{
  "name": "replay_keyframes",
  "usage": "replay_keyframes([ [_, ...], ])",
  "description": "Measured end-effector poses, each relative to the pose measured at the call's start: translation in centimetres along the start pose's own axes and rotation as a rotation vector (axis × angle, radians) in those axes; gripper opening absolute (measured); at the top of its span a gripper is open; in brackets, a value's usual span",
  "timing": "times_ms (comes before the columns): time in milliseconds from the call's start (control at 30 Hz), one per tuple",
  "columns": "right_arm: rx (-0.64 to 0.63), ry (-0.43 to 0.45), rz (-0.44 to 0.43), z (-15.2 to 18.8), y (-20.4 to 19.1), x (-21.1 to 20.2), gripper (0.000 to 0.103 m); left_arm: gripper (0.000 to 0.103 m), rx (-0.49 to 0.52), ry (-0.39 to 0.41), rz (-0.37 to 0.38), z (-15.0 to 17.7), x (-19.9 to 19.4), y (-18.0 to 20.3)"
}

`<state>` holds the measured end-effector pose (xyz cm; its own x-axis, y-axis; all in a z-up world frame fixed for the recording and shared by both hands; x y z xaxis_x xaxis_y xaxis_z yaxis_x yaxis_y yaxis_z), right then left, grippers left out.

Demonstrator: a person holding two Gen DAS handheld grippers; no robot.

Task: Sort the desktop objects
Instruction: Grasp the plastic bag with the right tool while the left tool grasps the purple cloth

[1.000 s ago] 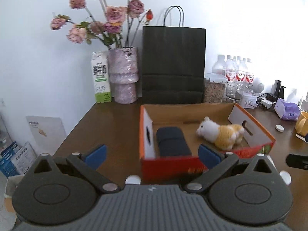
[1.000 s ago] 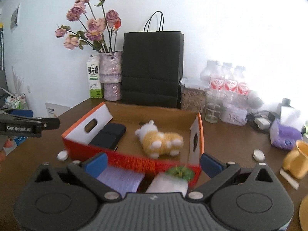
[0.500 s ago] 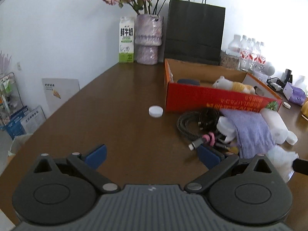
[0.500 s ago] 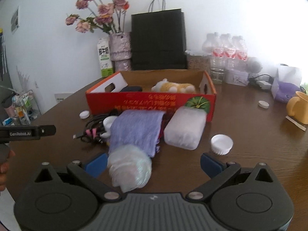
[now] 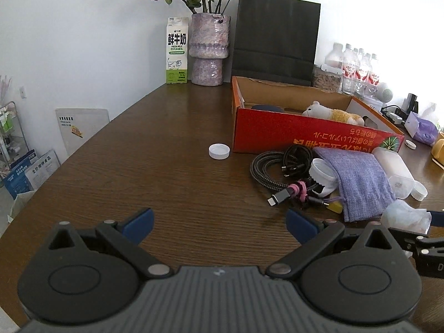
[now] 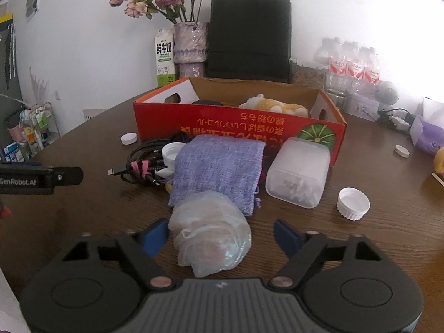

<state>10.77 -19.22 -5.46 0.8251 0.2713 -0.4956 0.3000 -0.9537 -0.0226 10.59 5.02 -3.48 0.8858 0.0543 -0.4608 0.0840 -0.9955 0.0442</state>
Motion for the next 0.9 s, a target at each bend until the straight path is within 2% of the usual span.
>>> replay_keyframes([
  [33, 0.002, -0.003, -0.006, 0.0, 0.0, 0.0, 0.062, 0.103, 0.002, 0.0, 0.001, 0.0, 0.0, 0.0],
  [67, 0.004, -0.005, -0.01, 0.0, 0.0, 0.0, 0.049, 0.103, 0.002, -0.001, 0.003, 0.0, 0.1, 0.1],
  [167, -0.004, 0.008, -0.023, 0.0, 0.0, -0.3, 0.04, 0.103, 0.007, -0.001, 0.008, -0.1, 0.1, 0.3],
  [400, -0.002, 0.051, -0.034, -0.7, 0.7, -1.6, 0.038, 0.103, 0.043, 0.012, 0.03, -1.4, 0.0, 2.0],
  [600, 0.003, 0.092, 0.004, -1.9, 3.0, -2.6, 0.038, 0.103, 0.078, 0.028, 0.082, -3.6, 0.4, 5.7],
  [733, -0.01, 0.113, 0.036, -2.8, 5.2, -2.9, 0.038, 0.103, 0.079, 0.009, 0.125, -4.5, 1.5, 8.6],
  [900, -0.019, 0.125, 0.06, -3.4, 7.9, -3.0, 0.038, 0.103, 0.087, -0.017, 0.129, -5.0, 3.4, 11.9],
])
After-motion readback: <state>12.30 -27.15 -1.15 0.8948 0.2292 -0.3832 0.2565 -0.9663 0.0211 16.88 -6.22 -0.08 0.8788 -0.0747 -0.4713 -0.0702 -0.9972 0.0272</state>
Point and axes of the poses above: each gripper's, at about its wrist camera, not at the fingertips, and x roughly the way its jaws point, y to its right, z to its underside, the point moved 3 cm from there along x, roughly the way its jaws point, and after that the axes turned 8 degrees about y, right-handed, at the moved point
